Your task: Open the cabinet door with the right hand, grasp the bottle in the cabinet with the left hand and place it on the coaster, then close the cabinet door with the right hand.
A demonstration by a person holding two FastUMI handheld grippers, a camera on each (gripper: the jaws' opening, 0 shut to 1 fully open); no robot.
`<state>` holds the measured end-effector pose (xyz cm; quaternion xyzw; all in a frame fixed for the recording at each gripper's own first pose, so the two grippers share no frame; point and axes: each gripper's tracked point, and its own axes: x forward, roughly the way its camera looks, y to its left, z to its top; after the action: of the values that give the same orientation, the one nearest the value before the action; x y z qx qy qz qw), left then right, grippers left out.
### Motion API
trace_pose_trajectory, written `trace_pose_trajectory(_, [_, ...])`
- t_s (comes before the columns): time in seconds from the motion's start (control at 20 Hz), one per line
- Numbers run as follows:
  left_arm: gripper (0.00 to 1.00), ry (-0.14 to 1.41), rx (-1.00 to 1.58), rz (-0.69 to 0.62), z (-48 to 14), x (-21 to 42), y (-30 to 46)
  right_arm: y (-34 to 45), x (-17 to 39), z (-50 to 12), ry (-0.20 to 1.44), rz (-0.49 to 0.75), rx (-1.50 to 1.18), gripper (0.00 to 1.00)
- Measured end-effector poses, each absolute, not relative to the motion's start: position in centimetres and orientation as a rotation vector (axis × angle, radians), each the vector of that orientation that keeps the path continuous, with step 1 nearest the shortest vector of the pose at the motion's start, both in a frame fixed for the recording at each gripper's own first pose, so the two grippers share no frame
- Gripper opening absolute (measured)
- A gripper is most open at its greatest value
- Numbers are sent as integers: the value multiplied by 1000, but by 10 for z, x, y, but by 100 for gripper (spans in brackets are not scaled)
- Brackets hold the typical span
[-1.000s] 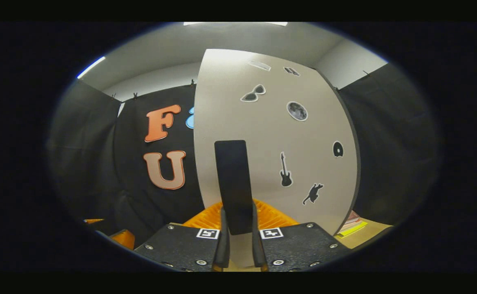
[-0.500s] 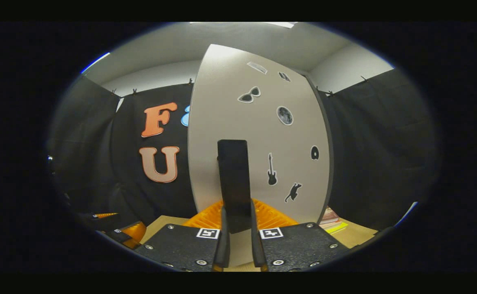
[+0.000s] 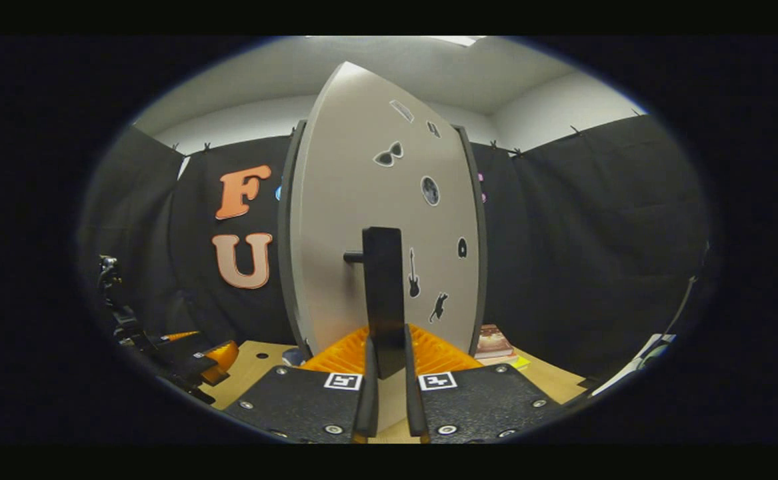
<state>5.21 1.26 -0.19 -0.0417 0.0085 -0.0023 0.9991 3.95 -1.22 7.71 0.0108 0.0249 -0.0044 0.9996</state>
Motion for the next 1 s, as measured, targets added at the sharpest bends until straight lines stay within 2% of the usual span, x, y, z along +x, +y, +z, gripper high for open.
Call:
trace_pose_trajectory(0.35, [98, 18, -92, -20, 3, 47, -22, -43, 26, 76, 58, 32, 17, 17])
trace_pose_trajectory(0.65, [97, 27, -102, -55, 4, 49, -61, -94, 13, 74, 68, 10, -65, 14])
trace_pose_trajectory(0.85, [97, 16, -100, -83, 11, 46, -93, -144, 10, 77, 61, -55, -235, 18])
trace_pose_trajectory(0.9, [98, 13, -104, -87, 12, 45, -99, -162, 7, 78, 60, -86, -277, 16])
trace_pose_trajectory(1.0, [98, 19, -115, -100, 11, 40, -114, -187, 0, 76, 56, -66, -245, 14])
